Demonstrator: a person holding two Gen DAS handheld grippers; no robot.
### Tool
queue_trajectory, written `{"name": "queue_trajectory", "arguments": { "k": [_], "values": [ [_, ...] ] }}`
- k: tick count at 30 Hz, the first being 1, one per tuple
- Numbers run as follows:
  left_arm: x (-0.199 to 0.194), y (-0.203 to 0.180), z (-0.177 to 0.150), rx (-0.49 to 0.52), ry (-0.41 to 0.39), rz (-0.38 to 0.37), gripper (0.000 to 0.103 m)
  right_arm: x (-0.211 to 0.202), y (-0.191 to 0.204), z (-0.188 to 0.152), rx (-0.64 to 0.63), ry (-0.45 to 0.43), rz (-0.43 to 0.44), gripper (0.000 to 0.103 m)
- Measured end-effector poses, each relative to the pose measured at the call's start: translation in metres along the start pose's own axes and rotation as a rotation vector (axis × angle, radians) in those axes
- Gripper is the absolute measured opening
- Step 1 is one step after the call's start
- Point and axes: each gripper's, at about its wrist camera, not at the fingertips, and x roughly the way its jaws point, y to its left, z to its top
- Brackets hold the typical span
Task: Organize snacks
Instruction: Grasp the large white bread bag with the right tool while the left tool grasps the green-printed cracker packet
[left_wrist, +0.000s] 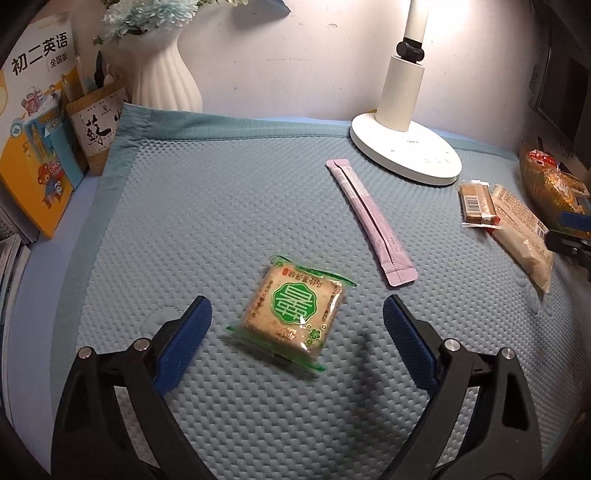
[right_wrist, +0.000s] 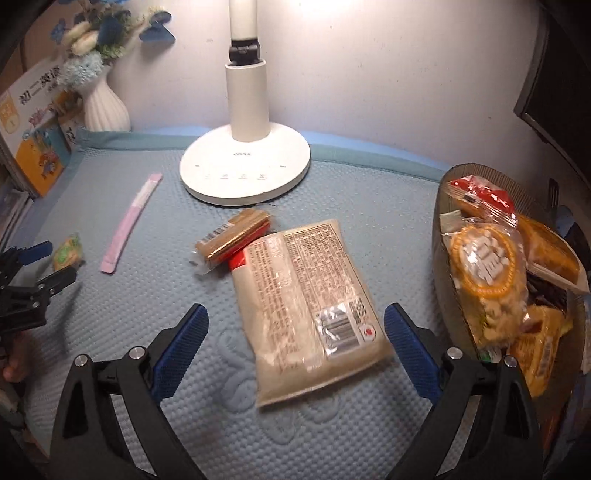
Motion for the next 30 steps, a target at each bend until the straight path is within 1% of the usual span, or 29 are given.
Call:
{"name": "queue_trajectory", "arguments": {
  "k": [2,5,7,8,9,11,13,15,18,22,23,24,25,26,27,28,30],
  "values": [
    [0.005,-0.002,0.000,0.013,0.014,-0.005,0.088,0.020,0.000,0.007,-0.001,0.040,-0.016,0.095],
    [0.010,-0.005,0.002,0.036,0.029,-0.012,0.084,0.037,0.008,0.010,-0.024,0.069,-0.050,0.096],
    [0.011,-0.007,0.003,0.043,0.035,-0.011,0.081,0.046,0.010,0.010,-0.023,0.096,-0.049,0.097],
    [0.012,-0.007,0.004,0.044,0.034,-0.008,0.080,0.046,0.008,0.009,-0.011,0.095,-0.042,0.097],
    [0.012,-0.008,0.004,0.043,0.033,-0.008,0.079,0.045,0.006,0.008,-0.001,0.097,-0.027,0.094],
    [0.012,-0.008,0.004,0.044,0.032,-0.003,0.073,0.040,0.002,0.003,0.003,0.092,-0.016,0.087],
    [0.011,-0.010,0.003,0.049,0.030,-0.002,0.069,0.034,0.001,-0.006,-0.001,0.090,-0.008,0.081],
    [0.011,-0.011,0.003,0.043,0.031,-0.001,0.067,0.027,0.000,-0.015,0.014,0.087,0.013,0.079],
    [0.008,-0.012,0.003,0.022,0.030,-0.015,0.067,0.016,-0.002,-0.034,0.046,0.084,0.051,0.077],
    [0.008,-0.015,0.003,-0.003,0.031,-0.007,0.068,-0.005,0.001,-0.067,0.067,0.082,0.127,0.075],
    [0.008,-0.016,0.003,-0.010,0.030,-0.010,0.068,-0.009,0.001,-0.074,0.075,0.083,0.140,0.076],
    [0.008,-0.017,0.003,-0.015,0.029,-0.010,0.068,-0.015,0.011,-0.078,0.090,0.082,0.164,0.080],
    [0.009,-0.017,0.003,-0.020,0.025,-0.006,0.068,-0.019,0.008,-0.084,0.116,0.081,0.214,0.091],
    [0.009,-0.018,0.002,-0.025,0.023,-0.004,0.070,-0.021,0.000,-0.087,0.151,0.075,0.262,0.096],
    [0.010,-0.018,0.002,-0.030,0.021,-0.006,0.071,-0.021,-0.004,-0.091,0.176,0.060,0.287,0.098],
    [0.010,-0.018,0.000,-0.031,0.020,-0.006,0.076,-0.023,-0.005,-0.093,0.180,0.042,0.288,0.098],
    [0.010,-0.021,-0.002,-0.019,0.016,0.016,0.077,-0.022,-0.002,-0.094,0.166,0.018,0.260,0.098]
  ]
}}
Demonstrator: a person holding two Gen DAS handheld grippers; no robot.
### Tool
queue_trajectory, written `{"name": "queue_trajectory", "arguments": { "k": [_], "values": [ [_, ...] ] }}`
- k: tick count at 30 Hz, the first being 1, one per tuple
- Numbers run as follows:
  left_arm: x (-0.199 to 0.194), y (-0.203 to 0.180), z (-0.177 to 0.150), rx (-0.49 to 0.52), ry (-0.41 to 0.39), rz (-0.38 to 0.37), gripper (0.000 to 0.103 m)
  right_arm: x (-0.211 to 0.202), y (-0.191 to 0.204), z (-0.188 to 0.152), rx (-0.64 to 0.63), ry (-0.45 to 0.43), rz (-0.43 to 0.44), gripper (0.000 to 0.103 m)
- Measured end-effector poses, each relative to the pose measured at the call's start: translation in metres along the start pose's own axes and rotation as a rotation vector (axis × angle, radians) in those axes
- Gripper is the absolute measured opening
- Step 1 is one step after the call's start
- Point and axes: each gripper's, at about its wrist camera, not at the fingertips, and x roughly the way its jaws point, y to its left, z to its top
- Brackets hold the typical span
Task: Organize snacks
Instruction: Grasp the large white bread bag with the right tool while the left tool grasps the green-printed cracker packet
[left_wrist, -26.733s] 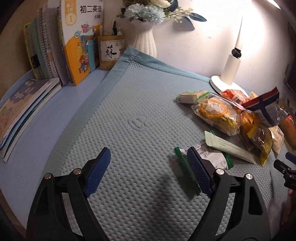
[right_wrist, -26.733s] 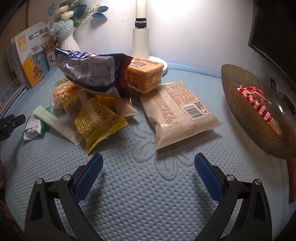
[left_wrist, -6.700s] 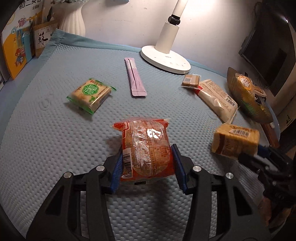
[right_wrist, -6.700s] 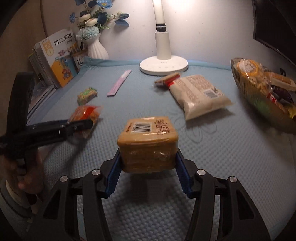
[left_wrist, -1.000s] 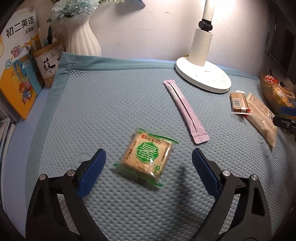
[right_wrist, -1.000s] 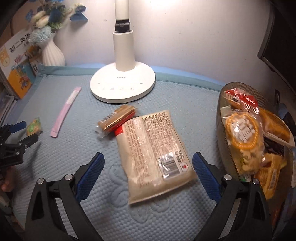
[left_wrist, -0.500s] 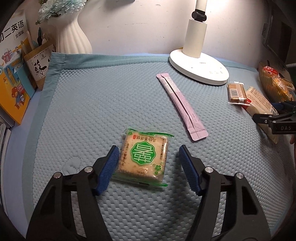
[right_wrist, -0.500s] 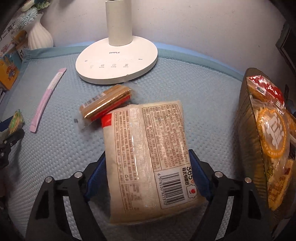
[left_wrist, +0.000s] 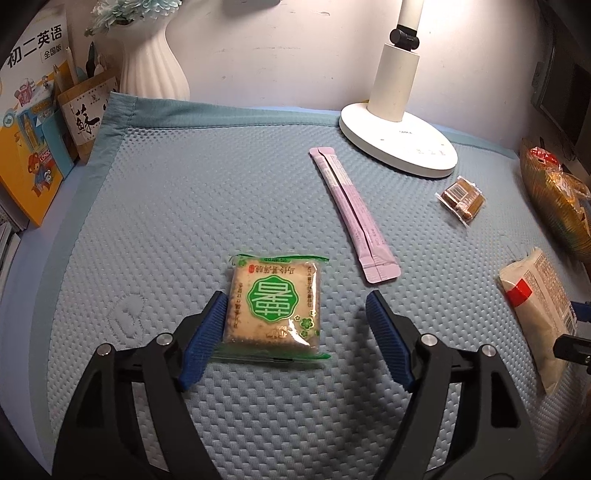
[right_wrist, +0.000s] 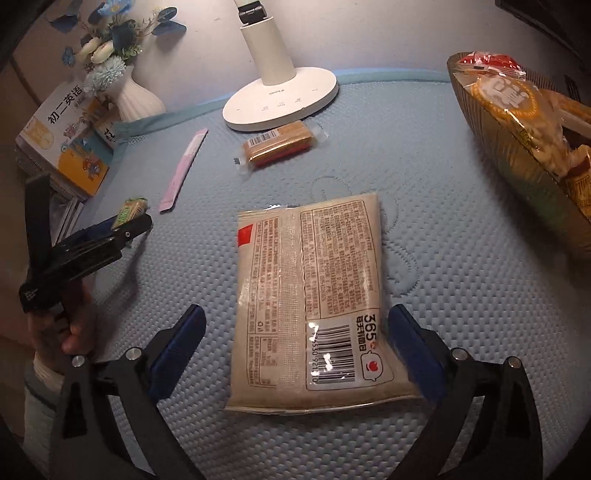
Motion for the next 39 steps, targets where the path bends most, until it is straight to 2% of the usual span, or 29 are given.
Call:
{"name": "queue_trajectory", "arguments": {
  "k": [2,6,9,14,15,16,19,20,22,26,32,39],
  "values": [
    [0.000,-0.005,-0.002,0.024,-0.005,0.031,0.077,0.011,0.003,-0.001,0.004,-0.014,-0.019,0.098],
    [-0.004,-0.012,-0.005,0.058,-0.028,0.072,0.077,0.020,0.011,-0.006,-0.019,-0.100,-0.061,0.098],
    [-0.005,-0.008,-0.005,0.040,-0.027,0.066,0.077,0.023,0.019,-0.011,-0.044,-0.122,-0.106,0.098],
    [-0.004,0.001,-0.004,-0.013,-0.019,0.047,0.077,0.023,0.016,-0.011,-0.039,-0.124,-0.124,0.098],
    [-0.004,0.000,-0.004,-0.009,-0.019,0.054,0.077,0.021,0.015,-0.012,-0.041,-0.125,-0.132,0.096],
    [-0.003,-0.002,-0.004,-0.003,-0.019,0.065,0.077,0.021,0.016,-0.012,-0.046,-0.125,-0.150,0.091],
    [-0.003,-0.006,-0.005,0.016,-0.020,0.094,0.067,0.020,0.022,-0.014,-0.066,-0.139,-0.184,0.077],
    [-0.004,-0.008,-0.006,0.026,-0.025,0.097,0.058,0.019,0.022,-0.015,-0.063,-0.135,-0.179,0.076],
    [-0.006,-0.013,-0.007,0.044,-0.031,0.116,0.048,0.014,0.016,-0.019,-0.023,-0.110,-0.134,0.075],
    [-0.015,-0.027,-0.013,0.076,-0.032,0.153,0.045,-0.007,0.011,-0.040,-0.012,-0.093,-0.066,0.073],
    [-0.045,-0.072,-0.016,0.083,-0.056,-0.006,0.045,-0.043,-0.035,-0.064,0.144,-0.108,0.153,0.071],
    [-0.073,-0.174,0.031,0.181,-0.136,-0.195,0.045,-0.106,-0.092,-0.049,0.251,-0.264,0.182,0.071]
  ]
}}
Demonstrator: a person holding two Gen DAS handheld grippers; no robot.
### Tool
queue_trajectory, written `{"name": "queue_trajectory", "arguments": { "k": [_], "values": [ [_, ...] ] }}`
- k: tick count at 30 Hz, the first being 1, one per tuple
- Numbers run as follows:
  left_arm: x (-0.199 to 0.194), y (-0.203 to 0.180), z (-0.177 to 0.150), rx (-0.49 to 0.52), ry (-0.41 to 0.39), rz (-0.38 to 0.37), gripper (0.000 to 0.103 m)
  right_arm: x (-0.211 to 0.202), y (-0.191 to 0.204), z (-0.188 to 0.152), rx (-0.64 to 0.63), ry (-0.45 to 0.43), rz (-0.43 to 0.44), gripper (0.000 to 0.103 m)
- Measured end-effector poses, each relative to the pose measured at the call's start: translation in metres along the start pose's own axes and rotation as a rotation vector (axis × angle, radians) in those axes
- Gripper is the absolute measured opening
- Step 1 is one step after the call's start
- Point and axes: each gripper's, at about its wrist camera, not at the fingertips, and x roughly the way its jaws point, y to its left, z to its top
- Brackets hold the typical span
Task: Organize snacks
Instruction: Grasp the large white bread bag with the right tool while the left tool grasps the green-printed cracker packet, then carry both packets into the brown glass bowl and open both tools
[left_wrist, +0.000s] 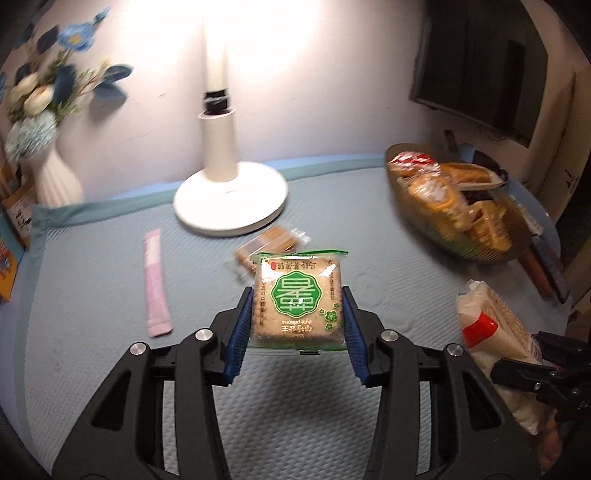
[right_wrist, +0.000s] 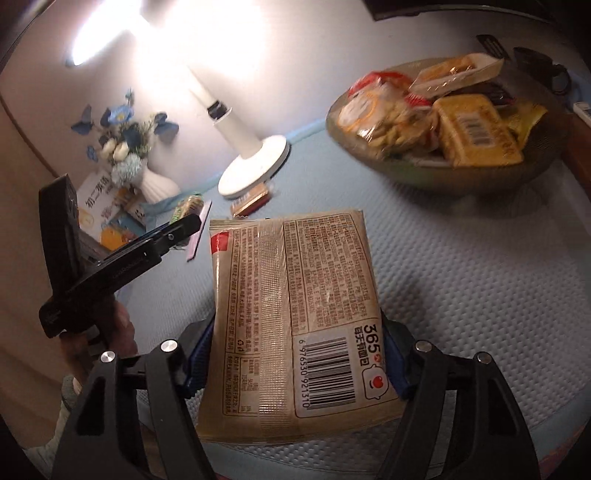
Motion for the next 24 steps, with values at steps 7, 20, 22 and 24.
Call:
{"name": "queue_trajectory", "arguments": {
  "k": [7,20,22,24],
  "values": [
    [0.025,-0.084,0.072,0.068,-0.064,-0.124,0.045,-0.041,-0.030,0.077,0.039,-0.220,-0.130,0.071],
    [0.073,-0.120,0.132,0.019,-0.118,-0.140,0.069,-0.002,-0.070,0.154,0.071,-0.283,-0.259,0.081],
    [0.072,-0.115,0.127,0.019,-0.120,-0.133,0.069,-0.005,-0.068,0.145,0.053,-0.281,-0.287,0.081],
    [0.066,-0.105,0.122,0.001,-0.116,-0.139,0.069,-0.009,-0.064,0.137,0.047,-0.277,-0.288,0.081]
  ]
}}
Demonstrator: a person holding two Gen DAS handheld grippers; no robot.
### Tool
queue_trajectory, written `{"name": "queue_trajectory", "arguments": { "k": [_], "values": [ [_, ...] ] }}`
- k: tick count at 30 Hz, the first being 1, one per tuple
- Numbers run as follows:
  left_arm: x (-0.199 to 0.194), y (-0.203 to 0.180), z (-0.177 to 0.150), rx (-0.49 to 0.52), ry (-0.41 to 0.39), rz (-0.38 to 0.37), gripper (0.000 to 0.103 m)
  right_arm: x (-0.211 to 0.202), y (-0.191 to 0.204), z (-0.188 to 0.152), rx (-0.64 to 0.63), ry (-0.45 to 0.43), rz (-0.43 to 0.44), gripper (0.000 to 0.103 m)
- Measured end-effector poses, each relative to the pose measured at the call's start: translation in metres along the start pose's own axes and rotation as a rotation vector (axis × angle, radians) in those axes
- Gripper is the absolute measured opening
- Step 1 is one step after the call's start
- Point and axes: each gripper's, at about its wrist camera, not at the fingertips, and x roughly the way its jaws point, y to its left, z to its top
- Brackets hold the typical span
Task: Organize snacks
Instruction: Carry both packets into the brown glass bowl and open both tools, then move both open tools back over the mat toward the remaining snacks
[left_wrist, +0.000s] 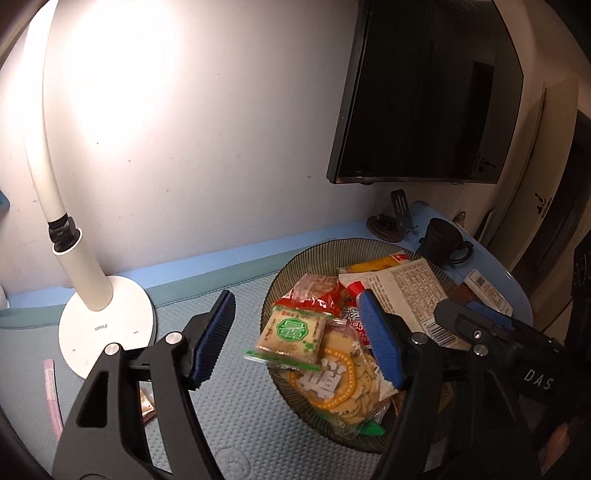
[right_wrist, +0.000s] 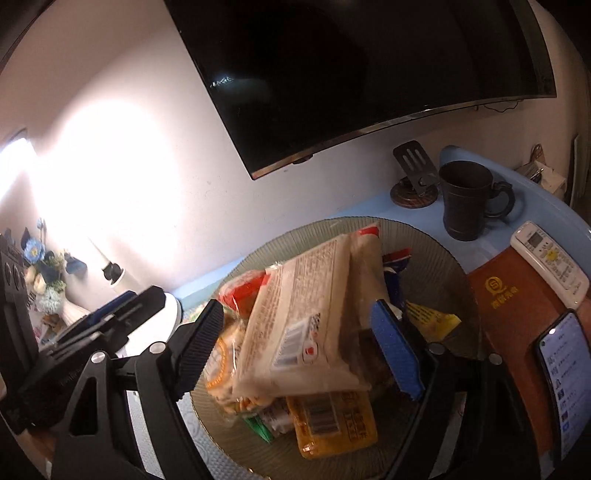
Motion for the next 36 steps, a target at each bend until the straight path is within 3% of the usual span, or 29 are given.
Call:
{"name": "queue_trajectory", "arguments": {
  "k": [5,9,18,23,25,28,30,36],
  "values": [
    [-0.036,0.024,-0.021,-0.027,-0.010,0.005,0.071,-0.031,0.023,-0.018,-0.050,-0.022,0.020,0.082],
    [-0.081,0.055,-0.061,-0.040,-0.017,0.075,0.076,-0.045,0.060,-0.043,-0.142,0.009,0.073,0.087],
    [-0.156,0.173,-0.158,-0.240,0.029,0.336,0.076,-0.016,0.161,-0.132,-0.304,0.185,0.204,0.087],
    [-0.154,0.219,-0.196,-0.282,0.087,0.473,0.076,0.019,0.196,-0.184,-0.442,0.244,0.160,0.088],
    [-0.148,0.231,-0.208,-0.303,0.103,0.490,0.076,0.029,0.196,-0.195,-0.460,0.248,0.123,0.089],
    [-0.142,0.244,-0.216,-0.361,0.127,0.448,0.076,0.038,0.193,-0.194,-0.442,0.272,0.085,0.092],
    [-0.144,0.243,-0.215,-0.356,0.108,0.441,0.078,0.041,0.188,-0.192,-0.416,0.278,0.083,0.098],
    [-0.135,0.236,-0.215,-0.310,0.144,0.447,0.081,0.056,0.185,-0.193,-0.395,0.335,0.039,0.098]
  ]
}}
